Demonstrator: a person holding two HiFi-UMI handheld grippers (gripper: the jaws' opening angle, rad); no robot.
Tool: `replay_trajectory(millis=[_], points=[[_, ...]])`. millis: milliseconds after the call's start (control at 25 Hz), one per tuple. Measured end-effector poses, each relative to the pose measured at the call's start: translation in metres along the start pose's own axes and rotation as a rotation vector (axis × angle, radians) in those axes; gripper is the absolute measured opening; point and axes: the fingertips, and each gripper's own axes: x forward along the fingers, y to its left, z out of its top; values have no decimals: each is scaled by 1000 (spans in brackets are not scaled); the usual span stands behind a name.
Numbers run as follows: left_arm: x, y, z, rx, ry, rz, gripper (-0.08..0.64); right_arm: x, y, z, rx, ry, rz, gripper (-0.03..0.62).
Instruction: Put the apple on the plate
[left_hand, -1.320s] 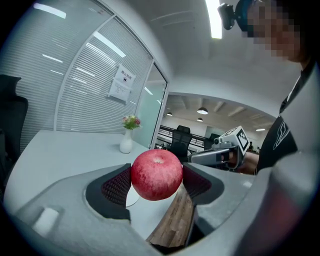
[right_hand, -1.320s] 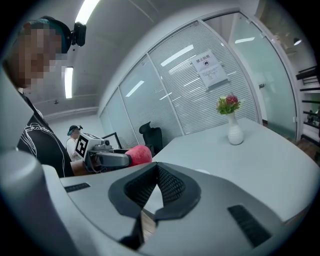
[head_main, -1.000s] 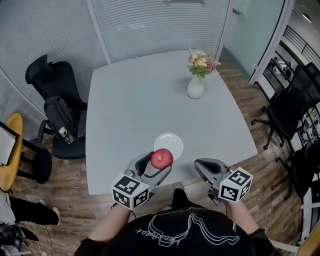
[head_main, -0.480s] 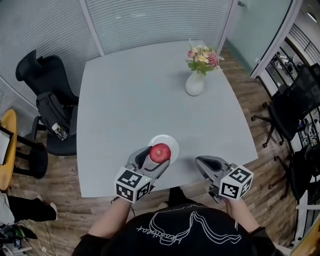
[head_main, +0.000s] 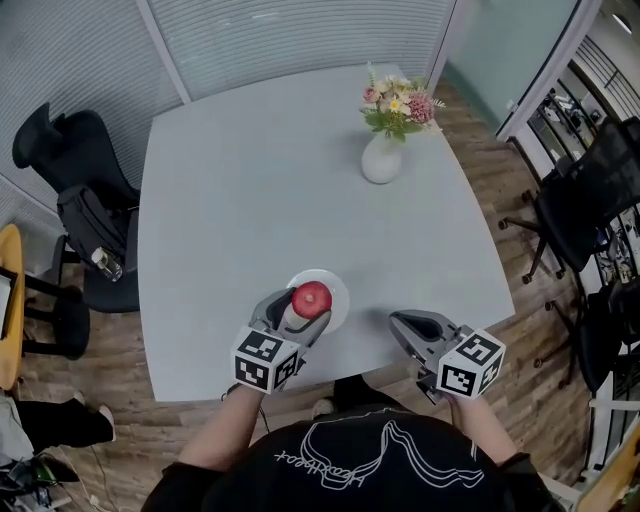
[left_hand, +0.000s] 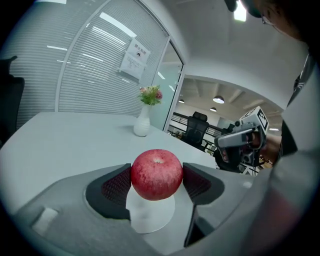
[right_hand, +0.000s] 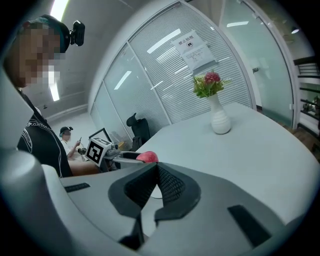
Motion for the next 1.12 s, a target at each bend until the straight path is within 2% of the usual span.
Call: replay_trajectory(millis=[80, 280, 520, 720, 920, 1120], points=[[7, 4, -6, 4, 16, 6, 331, 0, -6, -1, 4, 3, -13, 9], [22, 12, -23, 90, 56, 33, 331, -1, -13, -6, 10, 21, -27, 9], [37, 15, -41, 97, 83, 16, 331, -2, -22, -12, 13, 34, -56, 11], [45, 15, -50, 122, 91, 13, 331, -4, -28, -10, -32, 13, -81, 9], [49, 17, -58, 144, 102, 27, 331, -6, -23, -4, -69, -13, -52, 9], [50, 18, -60, 166, 100, 48, 331, -9, -22, -2, -57, -40, -53, 9]])
